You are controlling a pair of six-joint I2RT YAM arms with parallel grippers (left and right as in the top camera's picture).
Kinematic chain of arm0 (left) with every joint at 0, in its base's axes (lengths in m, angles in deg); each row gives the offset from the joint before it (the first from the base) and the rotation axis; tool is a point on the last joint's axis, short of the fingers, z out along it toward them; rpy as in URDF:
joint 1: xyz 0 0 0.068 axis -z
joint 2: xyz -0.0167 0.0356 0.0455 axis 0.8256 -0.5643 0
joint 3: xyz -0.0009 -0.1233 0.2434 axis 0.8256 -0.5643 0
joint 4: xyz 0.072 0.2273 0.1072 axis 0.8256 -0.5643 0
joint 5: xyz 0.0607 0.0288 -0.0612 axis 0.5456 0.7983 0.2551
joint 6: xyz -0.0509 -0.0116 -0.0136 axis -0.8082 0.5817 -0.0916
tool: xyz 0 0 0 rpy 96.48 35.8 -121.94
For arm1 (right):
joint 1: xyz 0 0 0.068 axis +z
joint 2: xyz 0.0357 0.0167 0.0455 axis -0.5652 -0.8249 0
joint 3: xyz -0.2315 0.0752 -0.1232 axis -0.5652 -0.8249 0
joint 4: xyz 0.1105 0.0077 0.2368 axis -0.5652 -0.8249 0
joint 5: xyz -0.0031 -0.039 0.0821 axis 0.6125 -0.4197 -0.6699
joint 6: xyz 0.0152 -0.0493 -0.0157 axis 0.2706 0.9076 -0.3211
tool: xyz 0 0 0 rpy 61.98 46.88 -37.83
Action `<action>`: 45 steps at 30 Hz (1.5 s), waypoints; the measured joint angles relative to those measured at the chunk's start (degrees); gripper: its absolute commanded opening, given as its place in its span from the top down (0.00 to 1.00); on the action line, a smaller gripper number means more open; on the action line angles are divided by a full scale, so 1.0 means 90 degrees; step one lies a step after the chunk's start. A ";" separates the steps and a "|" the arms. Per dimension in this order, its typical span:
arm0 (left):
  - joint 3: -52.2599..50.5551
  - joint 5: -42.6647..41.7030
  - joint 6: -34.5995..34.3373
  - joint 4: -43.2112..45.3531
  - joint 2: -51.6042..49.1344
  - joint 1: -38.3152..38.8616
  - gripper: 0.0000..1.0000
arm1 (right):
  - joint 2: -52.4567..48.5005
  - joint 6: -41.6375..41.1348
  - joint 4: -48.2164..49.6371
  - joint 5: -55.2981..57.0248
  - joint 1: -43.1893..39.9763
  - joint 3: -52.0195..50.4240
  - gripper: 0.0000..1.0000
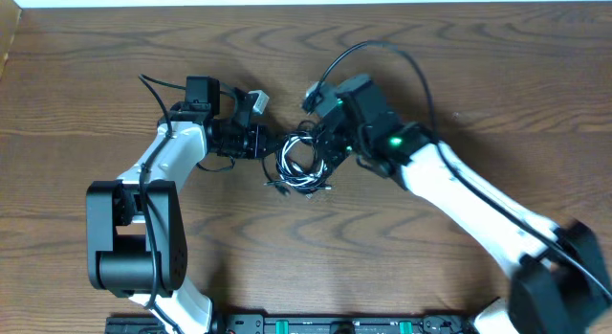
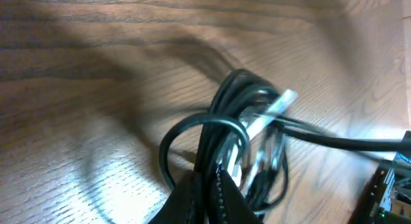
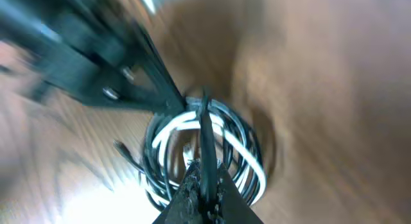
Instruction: Untangle cables
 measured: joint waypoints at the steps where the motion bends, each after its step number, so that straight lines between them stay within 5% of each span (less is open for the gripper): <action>1: 0.0000 0.0002 -0.0002 0.0000 0.0000 0.0000 0.93 | 0.0245 -0.0027 -0.0010 -0.0010 -0.0010 0.0000 0.99; 8: 0.0000 -0.0075 -0.0075 0.0002 0.0000 0.0002 0.93 | 0.0974 -0.0114 -0.0359 -0.0129 -0.0012 0.0078 0.99; 25: 0.0000 -0.1443 -0.0112 -0.0005 0.0163 0.0002 0.93 | 0.0070 -0.0126 -0.0580 -0.0172 0.0007 0.0078 0.99; 45: -0.0002 -0.1472 -0.0527 0.0323 0.1263 0.0000 0.93 | -0.1345 -0.1168 0.0838 -0.1030 0.0007 0.0080 0.94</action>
